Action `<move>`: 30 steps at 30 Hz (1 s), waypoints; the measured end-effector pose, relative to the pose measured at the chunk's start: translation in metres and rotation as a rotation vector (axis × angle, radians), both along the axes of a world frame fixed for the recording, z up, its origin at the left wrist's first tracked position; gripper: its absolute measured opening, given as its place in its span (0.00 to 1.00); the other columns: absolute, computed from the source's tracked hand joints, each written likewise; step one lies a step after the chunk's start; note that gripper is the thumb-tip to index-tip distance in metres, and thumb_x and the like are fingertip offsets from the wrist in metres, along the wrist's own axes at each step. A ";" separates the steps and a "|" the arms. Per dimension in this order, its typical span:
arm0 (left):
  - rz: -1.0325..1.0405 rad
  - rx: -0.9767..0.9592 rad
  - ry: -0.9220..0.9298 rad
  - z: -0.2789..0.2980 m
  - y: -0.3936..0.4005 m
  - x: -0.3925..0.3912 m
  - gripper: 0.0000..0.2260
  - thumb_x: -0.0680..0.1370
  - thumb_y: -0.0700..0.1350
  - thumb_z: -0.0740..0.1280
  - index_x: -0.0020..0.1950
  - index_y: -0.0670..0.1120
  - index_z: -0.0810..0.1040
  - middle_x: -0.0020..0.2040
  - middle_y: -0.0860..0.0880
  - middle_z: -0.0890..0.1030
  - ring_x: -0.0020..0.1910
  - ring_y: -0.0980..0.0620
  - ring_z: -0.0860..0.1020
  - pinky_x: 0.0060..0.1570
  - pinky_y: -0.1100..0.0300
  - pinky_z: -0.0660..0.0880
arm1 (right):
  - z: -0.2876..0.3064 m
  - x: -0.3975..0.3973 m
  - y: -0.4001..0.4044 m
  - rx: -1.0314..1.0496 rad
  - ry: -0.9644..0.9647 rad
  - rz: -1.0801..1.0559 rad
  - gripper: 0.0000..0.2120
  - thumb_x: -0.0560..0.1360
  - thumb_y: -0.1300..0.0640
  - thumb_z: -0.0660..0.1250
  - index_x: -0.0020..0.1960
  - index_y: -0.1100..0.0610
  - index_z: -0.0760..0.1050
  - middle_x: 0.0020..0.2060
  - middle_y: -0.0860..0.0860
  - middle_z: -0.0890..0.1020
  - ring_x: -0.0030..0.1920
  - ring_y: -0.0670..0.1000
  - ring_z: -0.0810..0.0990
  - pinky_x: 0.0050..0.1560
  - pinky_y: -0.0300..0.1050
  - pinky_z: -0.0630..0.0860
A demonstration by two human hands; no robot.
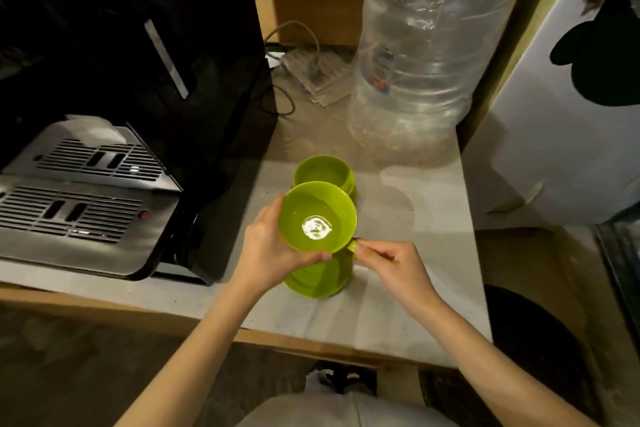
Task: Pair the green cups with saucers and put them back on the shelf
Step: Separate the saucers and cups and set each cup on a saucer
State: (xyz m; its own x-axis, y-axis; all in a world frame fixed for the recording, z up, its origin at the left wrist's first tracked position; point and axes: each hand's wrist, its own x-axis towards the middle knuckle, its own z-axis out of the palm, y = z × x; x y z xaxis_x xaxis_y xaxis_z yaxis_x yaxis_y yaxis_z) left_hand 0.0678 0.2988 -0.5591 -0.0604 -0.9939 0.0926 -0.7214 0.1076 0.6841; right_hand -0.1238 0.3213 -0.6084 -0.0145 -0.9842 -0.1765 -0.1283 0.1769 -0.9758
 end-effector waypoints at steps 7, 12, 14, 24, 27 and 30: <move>0.023 0.069 -0.019 -0.025 0.022 0.013 0.47 0.53 0.55 0.80 0.67 0.42 0.67 0.61 0.43 0.77 0.56 0.49 0.75 0.51 0.63 0.67 | -0.018 0.010 0.016 0.079 0.042 0.097 0.08 0.71 0.59 0.68 0.43 0.46 0.81 0.38 0.46 0.85 0.45 0.47 0.84 0.55 0.53 0.79; 0.011 0.089 -0.031 -0.035 0.027 0.010 0.46 0.53 0.55 0.80 0.66 0.41 0.67 0.62 0.42 0.77 0.56 0.54 0.71 0.51 0.67 0.65 | -0.025 0.005 0.020 0.099 0.101 0.122 0.09 0.72 0.57 0.68 0.52 0.55 0.80 0.51 0.51 0.84 0.52 0.42 0.80 0.52 0.33 0.75; 0.012 0.108 -0.038 -0.037 0.026 0.008 0.47 0.53 0.55 0.80 0.67 0.41 0.67 0.63 0.43 0.76 0.58 0.50 0.74 0.52 0.66 0.64 | -0.027 0.003 0.020 0.114 0.103 0.125 0.11 0.72 0.58 0.67 0.54 0.57 0.80 0.53 0.52 0.83 0.54 0.45 0.80 0.55 0.37 0.74; -0.013 0.095 -0.045 -0.048 0.024 0.006 0.47 0.55 0.56 0.79 0.69 0.42 0.64 0.66 0.43 0.74 0.63 0.47 0.72 0.54 0.65 0.62 | -0.030 0.001 0.019 0.166 0.069 0.077 0.10 0.71 0.57 0.68 0.53 0.55 0.80 0.50 0.48 0.83 0.52 0.42 0.79 0.50 0.30 0.72; -0.014 0.117 -0.037 -0.051 0.024 0.007 0.49 0.56 0.56 0.79 0.71 0.43 0.60 0.68 0.44 0.71 0.65 0.47 0.69 0.56 0.64 0.61 | -0.029 0.000 0.016 0.188 0.071 0.071 0.08 0.70 0.57 0.69 0.49 0.54 0.81 0.46 0.45 0.83 0.50 0.41 0.80 0.51 0.34 0.72; -0.030 0.147 -0.028 -0.052 0.023 0.008 0.51 0.56 0.57 0.78 0.72 0.44 0.57 0.69 0.44 0.68 0.66 0.49 0.67 0.57 0.63 0.61 | -0.025 -0.002 0.012 0.193 0.094 0.117 0.06 0.70 0.55 0.69 0.46 0.49 0.82 0.41 0.41 0.83 0.47 0.40 0.80 0.48 0.35 0.73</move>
State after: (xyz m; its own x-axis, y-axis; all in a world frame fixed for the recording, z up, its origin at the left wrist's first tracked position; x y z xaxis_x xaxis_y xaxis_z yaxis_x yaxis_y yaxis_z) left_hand 0.0755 0.3217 -0.6114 -0.0907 -0.9943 -0.0559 -0.7384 0.0295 0.6737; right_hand -0.1254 0.3331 -0.6338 0.0723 -0.9283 -0.3647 -0.2471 0.3376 -0.9083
